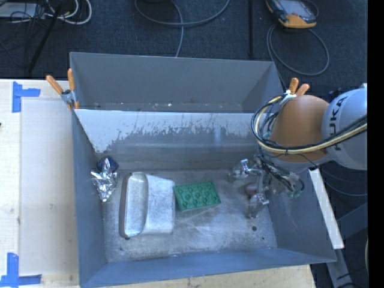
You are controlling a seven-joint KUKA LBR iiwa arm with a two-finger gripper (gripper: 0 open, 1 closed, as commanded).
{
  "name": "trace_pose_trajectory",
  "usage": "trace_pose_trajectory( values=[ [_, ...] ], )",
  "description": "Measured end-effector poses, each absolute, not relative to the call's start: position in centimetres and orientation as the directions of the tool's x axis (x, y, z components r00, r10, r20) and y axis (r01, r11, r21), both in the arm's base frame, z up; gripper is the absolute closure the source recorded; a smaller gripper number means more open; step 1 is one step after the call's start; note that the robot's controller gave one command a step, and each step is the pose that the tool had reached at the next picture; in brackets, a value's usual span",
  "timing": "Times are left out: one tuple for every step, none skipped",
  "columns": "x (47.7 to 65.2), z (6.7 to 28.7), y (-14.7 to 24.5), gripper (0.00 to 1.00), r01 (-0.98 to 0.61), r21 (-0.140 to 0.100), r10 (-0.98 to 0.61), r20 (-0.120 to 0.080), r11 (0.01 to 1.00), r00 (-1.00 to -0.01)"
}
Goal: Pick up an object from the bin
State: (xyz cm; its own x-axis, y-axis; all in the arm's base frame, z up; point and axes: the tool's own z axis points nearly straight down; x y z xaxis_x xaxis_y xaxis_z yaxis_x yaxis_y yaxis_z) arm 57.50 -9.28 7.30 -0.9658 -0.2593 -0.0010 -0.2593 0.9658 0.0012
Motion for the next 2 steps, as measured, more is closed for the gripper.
trace_pose_trajectory(
  values=[
    [55.5,7.9,2.1,0.00,-0.379,0.006,-0.379,0.001,0.925,-0.925],
    [55.6,7.9,5.1,0.00,-0.352,0.002,-0.352,0.000,0.936,-0.936]
  ],
)
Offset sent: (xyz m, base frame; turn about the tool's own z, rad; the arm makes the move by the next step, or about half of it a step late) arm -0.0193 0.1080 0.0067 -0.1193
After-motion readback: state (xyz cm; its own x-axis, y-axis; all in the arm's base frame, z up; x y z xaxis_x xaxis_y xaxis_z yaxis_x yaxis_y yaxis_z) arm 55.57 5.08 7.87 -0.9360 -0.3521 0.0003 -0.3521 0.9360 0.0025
